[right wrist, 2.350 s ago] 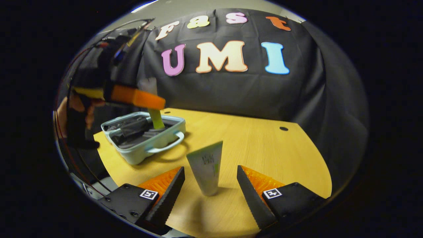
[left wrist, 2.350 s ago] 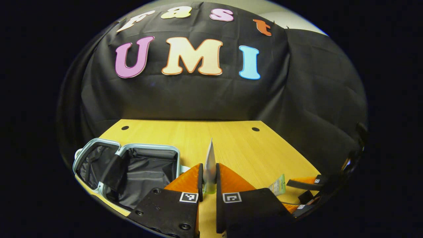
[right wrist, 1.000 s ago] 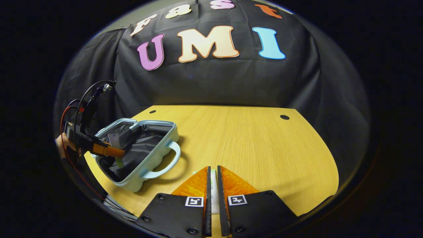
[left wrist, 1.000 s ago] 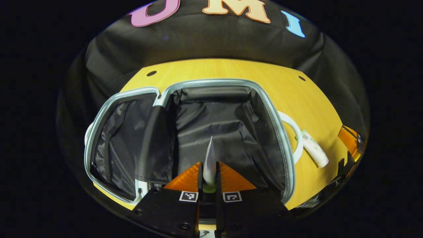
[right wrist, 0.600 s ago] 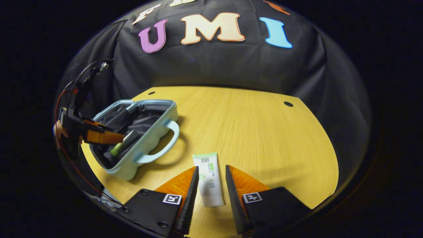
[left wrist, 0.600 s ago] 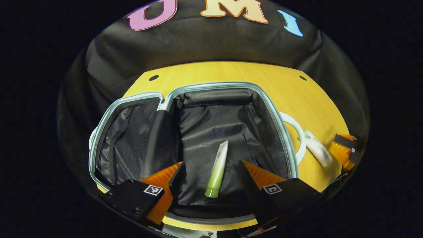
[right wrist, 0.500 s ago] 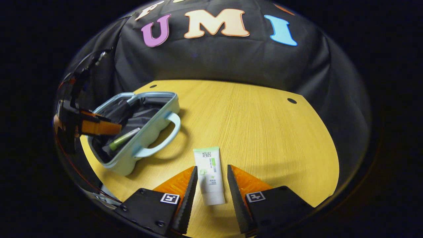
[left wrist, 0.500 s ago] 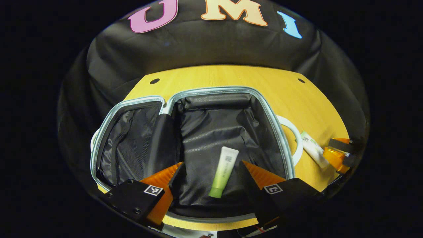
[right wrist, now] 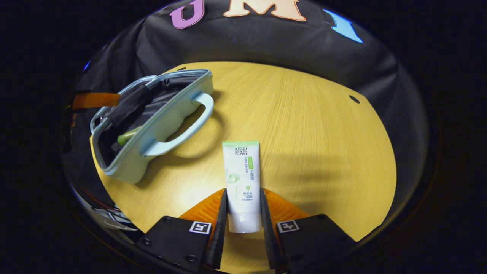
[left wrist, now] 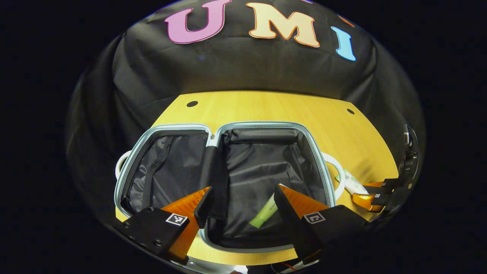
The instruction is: First open the suitcase, pack the skin care products into it, and then close the suitcase.
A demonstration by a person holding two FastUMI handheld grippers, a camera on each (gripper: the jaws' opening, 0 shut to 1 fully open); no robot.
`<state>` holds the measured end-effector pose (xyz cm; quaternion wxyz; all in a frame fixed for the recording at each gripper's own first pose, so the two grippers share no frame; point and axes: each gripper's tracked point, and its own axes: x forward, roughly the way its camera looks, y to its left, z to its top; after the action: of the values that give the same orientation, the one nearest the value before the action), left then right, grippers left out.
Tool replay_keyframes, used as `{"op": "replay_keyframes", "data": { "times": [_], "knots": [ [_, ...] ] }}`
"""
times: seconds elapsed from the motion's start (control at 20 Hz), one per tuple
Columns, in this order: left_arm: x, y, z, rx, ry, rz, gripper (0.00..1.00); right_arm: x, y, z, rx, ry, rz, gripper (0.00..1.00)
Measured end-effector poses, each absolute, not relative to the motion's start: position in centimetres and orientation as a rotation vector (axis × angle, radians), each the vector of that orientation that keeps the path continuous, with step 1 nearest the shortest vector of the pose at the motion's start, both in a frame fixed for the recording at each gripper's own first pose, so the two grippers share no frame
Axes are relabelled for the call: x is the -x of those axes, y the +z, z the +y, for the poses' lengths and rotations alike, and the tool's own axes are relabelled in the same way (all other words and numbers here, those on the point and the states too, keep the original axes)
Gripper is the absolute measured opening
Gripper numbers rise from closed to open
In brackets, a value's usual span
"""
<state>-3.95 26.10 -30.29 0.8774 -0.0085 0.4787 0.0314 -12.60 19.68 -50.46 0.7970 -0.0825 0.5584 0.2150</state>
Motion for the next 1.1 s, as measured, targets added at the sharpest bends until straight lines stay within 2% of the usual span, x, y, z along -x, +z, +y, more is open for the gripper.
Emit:
{"op": "replay_keyframes", "data": {
  "times": [0.35,0.4,0.45,0.5,0.55,0.6,0.85,0.95,1.1],
  "knots": [
    [2.9,-30.0,30.5,0.046,0.086,0.975,0.95,10.8,-46.6,23.3,-0.025,0.392,1.155,0.46],
    [2.7,-30.0,31.1,0.048,0.085,0.973,0.95,10.4,-46.0,23.6,-0.028,0.378,1.146,0.48],
    [2.5,-30.1,31.7,0.05,0.084,0.973,0.95,10.1,-45.5,23.9,-0.033,0.363,1.133,0.45],
    [2.3,-30.1,32.4,0.049,0.081,0.973,0.95,9.8,-44.9,24.2,-0.042,0.341,1.114,0.47],
    [2.1,-30.1,33.1,0.049,0.076,0.971,0.95,9.4,-44.4,24.3,-0.047,0.32,1.093,0.45],
    [2.0,-30.1,33.8,0.048,0.071,0.974,0.95,9.2,-44.3,24.2,-0.044,0.298,1.081,0.47],
    [1.2,-30.1,36.5,0.033,0.037,0.966,0.95,9.3,-43.1,24.1,-0.084,0.188,1.038,0.48],
    [0.8,-30.2,37.4,0.031,0.029,0.963,0.94,8.9,-41.9,25.4,-0.111,0.188,1.004,0.44],
    [0.5,-30.5,38.5,0.033,0.023,0.964,0.94,8.5,-40.2,28.1,-0.122,0.224,0.985,0.44]
  ]
}}
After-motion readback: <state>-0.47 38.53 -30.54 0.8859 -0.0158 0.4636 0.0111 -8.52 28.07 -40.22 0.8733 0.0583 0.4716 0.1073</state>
